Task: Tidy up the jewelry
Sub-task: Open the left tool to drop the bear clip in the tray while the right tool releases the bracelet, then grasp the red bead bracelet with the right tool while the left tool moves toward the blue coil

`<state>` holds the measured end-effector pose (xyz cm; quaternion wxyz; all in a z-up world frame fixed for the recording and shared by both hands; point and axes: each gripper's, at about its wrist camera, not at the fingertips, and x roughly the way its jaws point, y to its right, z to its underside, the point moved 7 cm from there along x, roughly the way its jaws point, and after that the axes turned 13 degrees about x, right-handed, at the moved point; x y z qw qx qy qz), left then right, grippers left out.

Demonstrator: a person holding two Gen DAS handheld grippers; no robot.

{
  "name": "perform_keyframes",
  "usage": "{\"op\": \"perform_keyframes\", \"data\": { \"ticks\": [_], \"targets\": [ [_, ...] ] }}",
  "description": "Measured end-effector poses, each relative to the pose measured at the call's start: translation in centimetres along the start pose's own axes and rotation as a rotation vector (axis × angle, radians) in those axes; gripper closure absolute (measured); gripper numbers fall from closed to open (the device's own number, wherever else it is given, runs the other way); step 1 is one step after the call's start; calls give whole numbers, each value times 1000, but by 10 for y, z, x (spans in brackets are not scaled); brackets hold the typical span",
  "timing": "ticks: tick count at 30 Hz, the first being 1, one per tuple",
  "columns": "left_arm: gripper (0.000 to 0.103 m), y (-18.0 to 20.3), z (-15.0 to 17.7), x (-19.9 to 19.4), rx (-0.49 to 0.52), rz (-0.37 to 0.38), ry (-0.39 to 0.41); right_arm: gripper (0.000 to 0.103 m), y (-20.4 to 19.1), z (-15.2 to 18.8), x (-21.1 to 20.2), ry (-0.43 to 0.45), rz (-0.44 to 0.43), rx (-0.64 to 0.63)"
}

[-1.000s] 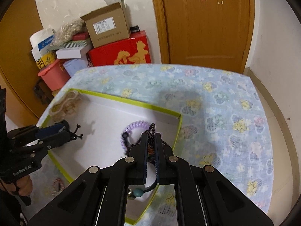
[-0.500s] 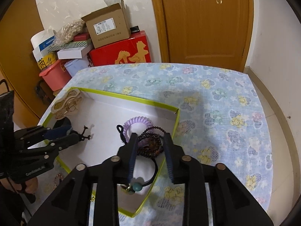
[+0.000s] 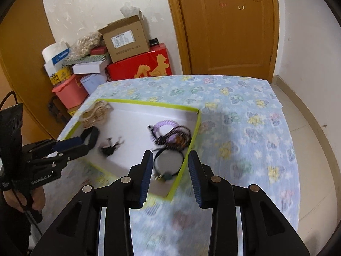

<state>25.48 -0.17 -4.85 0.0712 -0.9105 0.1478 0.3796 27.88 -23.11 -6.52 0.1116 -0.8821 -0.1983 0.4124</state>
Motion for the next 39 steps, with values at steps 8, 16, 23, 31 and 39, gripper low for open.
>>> {"op": "perform_keyframes", "data": {
  "ticks": [8,16,23,31,39],
  "targets": [
    [66,11,35,-48,2,-18,21,68,-17,45,-43,10,-50,-15],
    [66,16,73,-80,-33,-28,27,68,-38,96,-68,-27,-109,-59],
    [66,13,93,-96,-60,-38,34,68,-61,127,-71,-67,-149,-116],
    [66,6,104,-107,-92,-45,48,68,-96,163,-65,-141,-207,-175],
    [66,0,113,-121,-109,-50,66,68,-121,198,-50,-204,-225,-229]
  ]
}}
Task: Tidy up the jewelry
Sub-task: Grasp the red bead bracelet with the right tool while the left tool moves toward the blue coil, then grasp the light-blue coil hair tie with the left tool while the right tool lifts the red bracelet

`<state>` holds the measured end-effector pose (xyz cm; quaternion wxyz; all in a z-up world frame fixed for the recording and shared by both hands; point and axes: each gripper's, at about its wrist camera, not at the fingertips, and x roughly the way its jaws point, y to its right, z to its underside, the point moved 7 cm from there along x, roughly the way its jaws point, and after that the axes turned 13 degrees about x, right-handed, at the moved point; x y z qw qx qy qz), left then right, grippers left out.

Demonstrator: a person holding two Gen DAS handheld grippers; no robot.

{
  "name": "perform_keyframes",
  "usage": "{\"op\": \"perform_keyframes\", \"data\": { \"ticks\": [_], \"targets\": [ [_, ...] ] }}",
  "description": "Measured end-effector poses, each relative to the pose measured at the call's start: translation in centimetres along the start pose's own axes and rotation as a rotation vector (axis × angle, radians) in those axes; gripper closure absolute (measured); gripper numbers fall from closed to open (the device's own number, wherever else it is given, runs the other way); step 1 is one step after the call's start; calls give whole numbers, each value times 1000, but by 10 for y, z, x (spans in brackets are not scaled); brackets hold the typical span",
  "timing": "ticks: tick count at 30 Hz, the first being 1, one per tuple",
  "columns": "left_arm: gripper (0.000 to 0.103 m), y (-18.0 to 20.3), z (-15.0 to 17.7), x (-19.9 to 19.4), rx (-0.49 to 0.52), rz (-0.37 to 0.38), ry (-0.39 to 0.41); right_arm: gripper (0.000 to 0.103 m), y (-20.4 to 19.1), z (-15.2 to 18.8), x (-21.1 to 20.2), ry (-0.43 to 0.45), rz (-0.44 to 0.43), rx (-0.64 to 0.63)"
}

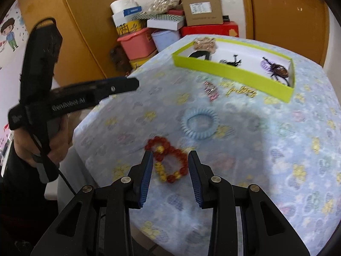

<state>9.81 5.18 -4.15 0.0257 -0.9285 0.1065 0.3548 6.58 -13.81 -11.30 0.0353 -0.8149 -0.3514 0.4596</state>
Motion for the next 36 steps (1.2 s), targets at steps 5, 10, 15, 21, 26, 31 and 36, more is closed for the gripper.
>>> {"op": "perform_keyframes", "data": {
  "ticks": [5,10,15,21,26,31,36],
  "targets": [
    [66,-7,6,-10,-8,-9,7,68,-9,5,16,-19,9,-21],
    [66,-14,11,-13,-18,-14,5,68,-13,10,33,-49,33,-53],
    [66,-17,11,-10,-28,-8,4,92,-13,11,36,-34,88,-97],
    [66,-7,7,-2,-14,20,3,93,-5,9,28,-11,115,-92],
    [66,6,3,9,-2,52,-5,93,8,0,13,28,132,-56],
    [66,23,2,25,18,85,-28,93,28,-8,-3,65,156,0],
    [66,41,4,44,40,112,-64,93,47,-14,-14,91,174,46]
  ]
}}
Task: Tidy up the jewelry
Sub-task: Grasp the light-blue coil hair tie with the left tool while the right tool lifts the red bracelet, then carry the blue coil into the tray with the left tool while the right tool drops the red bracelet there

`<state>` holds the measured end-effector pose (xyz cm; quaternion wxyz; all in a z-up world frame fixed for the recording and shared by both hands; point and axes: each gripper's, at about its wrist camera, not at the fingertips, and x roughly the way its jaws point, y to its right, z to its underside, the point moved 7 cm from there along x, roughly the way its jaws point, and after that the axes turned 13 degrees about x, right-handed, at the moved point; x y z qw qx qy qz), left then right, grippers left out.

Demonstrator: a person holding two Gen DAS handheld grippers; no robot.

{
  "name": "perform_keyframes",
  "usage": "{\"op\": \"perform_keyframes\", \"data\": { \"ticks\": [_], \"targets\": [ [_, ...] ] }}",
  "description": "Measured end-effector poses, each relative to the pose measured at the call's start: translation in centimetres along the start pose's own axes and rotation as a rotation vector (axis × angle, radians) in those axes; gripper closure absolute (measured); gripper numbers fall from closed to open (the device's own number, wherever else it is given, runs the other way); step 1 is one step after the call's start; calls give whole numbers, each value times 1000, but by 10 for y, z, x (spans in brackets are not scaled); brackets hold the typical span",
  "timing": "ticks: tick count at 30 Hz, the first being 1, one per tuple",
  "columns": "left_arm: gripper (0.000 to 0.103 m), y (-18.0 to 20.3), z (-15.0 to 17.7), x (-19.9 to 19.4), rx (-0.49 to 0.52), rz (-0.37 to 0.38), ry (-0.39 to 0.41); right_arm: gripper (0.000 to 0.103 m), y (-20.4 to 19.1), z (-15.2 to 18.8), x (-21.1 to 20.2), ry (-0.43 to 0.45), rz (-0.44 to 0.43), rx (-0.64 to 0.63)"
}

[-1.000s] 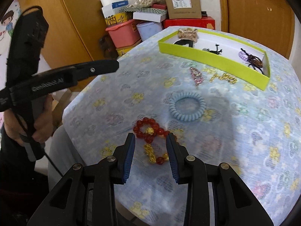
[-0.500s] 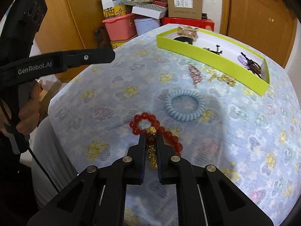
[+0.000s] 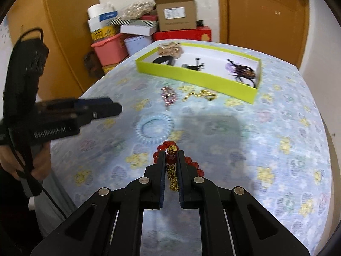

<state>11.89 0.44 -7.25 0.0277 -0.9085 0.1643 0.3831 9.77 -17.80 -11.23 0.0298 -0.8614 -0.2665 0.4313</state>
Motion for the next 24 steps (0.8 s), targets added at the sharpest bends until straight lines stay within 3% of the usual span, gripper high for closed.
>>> {"op": "perform_keyframes", "data": {
  "ticks": [9,17,24],
  "targets": [
    [66,19,2,30,51,6,-55,93,20,-10,-5,21,17,44],
    [90,26,0,39,109,-38,-74,93,28,-16,-3,26,21,63],
    [93,26,-2,39,98,-24,-75,93,33,-22,-6,39,20,72]
  ]
}}
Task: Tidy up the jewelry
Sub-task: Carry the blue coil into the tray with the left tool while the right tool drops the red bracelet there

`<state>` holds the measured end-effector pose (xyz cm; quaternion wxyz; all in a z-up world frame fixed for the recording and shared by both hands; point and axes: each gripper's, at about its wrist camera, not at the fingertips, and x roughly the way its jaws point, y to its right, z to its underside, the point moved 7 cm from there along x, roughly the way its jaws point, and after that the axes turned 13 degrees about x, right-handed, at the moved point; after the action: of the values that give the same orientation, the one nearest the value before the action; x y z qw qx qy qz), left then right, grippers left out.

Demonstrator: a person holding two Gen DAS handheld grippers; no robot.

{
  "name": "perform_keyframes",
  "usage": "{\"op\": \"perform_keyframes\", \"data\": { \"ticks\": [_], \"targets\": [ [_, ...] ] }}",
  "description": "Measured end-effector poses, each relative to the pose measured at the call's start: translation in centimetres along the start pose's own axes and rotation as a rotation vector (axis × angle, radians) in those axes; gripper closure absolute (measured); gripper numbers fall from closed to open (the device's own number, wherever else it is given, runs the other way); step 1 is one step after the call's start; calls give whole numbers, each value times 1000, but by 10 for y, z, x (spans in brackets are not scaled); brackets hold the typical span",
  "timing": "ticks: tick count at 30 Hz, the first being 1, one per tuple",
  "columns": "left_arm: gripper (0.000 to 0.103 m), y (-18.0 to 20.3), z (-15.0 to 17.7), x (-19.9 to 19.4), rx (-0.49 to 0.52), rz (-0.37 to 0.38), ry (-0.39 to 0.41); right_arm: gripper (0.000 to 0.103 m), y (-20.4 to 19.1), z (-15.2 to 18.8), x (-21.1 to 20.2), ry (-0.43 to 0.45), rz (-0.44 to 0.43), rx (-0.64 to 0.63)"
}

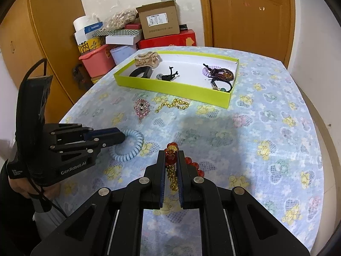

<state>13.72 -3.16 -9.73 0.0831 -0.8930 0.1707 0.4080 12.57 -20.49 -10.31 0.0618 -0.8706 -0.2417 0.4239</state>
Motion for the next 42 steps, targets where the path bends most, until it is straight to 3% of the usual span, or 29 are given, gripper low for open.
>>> {"op": "perform_keyframes", "data": {
  "ticks": [15,25,34,42],
  "targets": [
    [94,-21,-28,-34,-57,-21,96,93,-5,-23,-13,53,-20,-9],
    [94,-59,-64,-32,-113,-46,120,93,-5,-63,-10,99,-39,-5],
    [94,-100,-117,-5,-132,-78,132,93,-3,-108,19,101,-49,5],
    [94,-111,-146,43,-102,-83,94,93,10,-131,61,62,-43,38]
  ]
}}
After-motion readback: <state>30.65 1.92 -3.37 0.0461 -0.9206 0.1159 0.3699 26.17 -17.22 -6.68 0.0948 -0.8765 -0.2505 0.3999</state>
